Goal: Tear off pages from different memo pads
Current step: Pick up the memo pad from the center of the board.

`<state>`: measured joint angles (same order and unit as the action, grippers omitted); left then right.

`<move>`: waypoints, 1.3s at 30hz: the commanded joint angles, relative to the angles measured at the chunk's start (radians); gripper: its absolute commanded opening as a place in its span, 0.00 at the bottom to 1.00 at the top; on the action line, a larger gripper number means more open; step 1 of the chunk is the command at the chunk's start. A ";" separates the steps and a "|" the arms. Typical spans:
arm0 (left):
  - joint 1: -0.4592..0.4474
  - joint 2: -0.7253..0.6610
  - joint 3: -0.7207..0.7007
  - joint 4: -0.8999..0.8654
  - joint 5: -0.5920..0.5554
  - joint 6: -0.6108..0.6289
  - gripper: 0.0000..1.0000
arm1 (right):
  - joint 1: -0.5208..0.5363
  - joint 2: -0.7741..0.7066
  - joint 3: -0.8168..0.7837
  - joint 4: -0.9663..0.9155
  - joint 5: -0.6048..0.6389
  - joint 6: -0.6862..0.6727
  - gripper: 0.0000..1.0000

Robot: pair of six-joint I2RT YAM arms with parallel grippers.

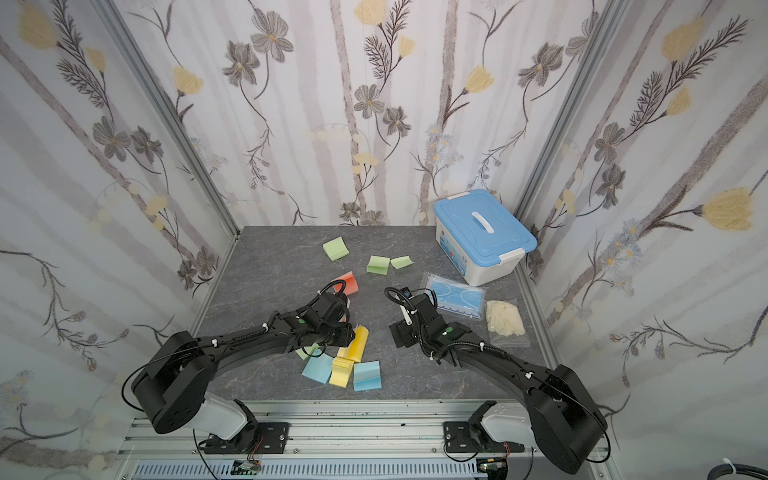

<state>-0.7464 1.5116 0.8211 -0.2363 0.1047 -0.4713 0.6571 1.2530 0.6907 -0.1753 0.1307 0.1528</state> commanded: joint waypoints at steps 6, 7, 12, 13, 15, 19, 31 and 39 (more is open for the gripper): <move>-0.019 -0.026 -0.048 -0.015 -0.046 -0.017 0.32 | 0.001 0.003 0.001 0.017 0.001 -0.006 0.92; -0.022 -0.034 -0.058 -0.014 -0.049 -0.021 0.32 | 0.001 0.002 0.000 0.017 0.002 -0.006 0.92; -0.036 -0.076 -0.105 -0.009 -0.059 -0.041 0.33 | 0.001 0.006 0.001 0.017 -0.003 -0.006 0.92; -0.037 -0.085 -0.116 -0.004 -0.058 -0.044 0.33 | 0.001 0.006 0.002 0.017 -0.005 -0.005 0.92; -0.038 -0.099 -0.133 0.007 -0.052 -0.051 0.33 | 0.001 0.007 0.003 0.017 -0.005 -0.004 0.92; -0.037 -0.113 -0.159 0.045 -0.011 -0.055 0.20 | 0.002 0.002 0.003 0.017 -0.010 -0.003 0.92; -0.042 -0.113 -0.019 0.001 0.010 0.139 0.00 | 0.001 -0.072 0.016 0.008 0.030 -0.025 0.95; -0.042 -0.109 0.081 -0.047 0.074 0.350 0.00 | 0.001 -0.148 -0.007 0.126 0.083 -0.241 0.96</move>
<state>-0.7883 1.3994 0.8848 -0.2588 0.1474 -0.2264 0.6563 1.1240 0.6991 -0.1532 0.1852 0.0280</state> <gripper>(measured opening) 0.049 0.975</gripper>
